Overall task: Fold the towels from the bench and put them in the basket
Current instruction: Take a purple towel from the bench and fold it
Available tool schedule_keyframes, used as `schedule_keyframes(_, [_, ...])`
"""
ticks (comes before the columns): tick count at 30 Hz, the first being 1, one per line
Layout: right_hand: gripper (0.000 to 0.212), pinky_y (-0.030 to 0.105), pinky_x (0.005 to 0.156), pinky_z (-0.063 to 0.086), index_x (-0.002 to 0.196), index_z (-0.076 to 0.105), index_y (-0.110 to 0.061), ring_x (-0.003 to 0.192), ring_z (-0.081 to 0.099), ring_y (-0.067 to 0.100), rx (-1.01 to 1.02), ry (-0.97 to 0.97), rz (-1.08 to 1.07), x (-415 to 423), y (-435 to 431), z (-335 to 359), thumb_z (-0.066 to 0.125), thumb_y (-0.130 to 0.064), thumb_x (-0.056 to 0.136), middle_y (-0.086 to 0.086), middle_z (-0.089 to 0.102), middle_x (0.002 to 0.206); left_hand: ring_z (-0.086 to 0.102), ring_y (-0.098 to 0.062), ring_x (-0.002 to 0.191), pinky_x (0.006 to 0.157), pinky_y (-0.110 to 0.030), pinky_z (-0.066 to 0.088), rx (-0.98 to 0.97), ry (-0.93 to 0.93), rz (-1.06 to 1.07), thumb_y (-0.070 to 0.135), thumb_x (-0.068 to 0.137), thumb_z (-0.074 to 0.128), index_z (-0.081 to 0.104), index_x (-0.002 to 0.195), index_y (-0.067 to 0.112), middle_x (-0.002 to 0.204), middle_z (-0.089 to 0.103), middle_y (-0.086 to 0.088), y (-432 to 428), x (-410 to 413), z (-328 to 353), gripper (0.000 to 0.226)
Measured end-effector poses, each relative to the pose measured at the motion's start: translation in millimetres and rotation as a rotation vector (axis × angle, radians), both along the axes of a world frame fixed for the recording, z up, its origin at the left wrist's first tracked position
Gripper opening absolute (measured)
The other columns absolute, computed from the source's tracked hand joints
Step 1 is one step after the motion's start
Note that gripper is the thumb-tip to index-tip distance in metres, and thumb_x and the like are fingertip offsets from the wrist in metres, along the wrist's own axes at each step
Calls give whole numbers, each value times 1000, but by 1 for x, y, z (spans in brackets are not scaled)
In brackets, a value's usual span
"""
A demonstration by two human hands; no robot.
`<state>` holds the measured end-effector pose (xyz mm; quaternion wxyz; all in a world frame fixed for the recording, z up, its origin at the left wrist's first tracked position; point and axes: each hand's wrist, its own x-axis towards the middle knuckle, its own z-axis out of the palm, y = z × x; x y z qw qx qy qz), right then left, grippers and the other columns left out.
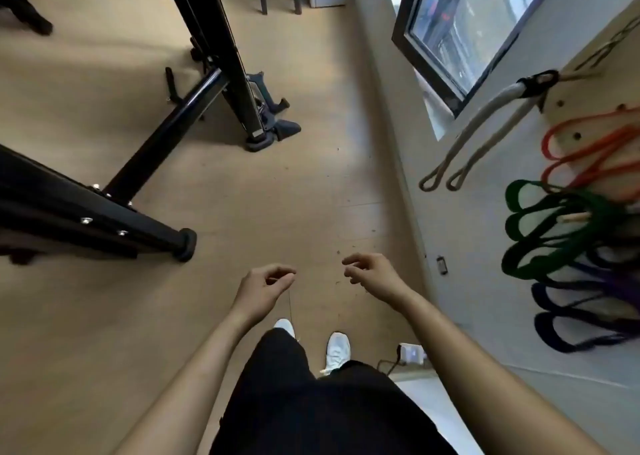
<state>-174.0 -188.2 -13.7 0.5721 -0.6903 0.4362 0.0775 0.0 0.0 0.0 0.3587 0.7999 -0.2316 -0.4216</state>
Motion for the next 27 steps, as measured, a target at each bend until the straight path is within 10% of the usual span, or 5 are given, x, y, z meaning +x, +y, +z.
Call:
schedule_keyframes(6, [23, 35, 73, 55, 113, 70, -15, 85, 70, 29, -41, 42, 65, 44, -43, 4, 58, -18, 94, 14, 73, 98, 70, -11, 99, 84, -21, 50, 30, 73, 31, 20, 96, 70, 79, 100, 25, 100, 79, 10, -29, 35, -17, 12])
schedule_keyframes(27, [22, 31, 76, 58, 115, 66, -31, 82, 69, 12, -118, 95, -175, 220, -242, 5, 63, -27, 93, 2, 70, 96, 64, -7, 87, 81, -22, 47, 28, 35, -220, 25, 95, 70, 78, 96, 26, 94, 75, 12, -295, 290, -32, 9])
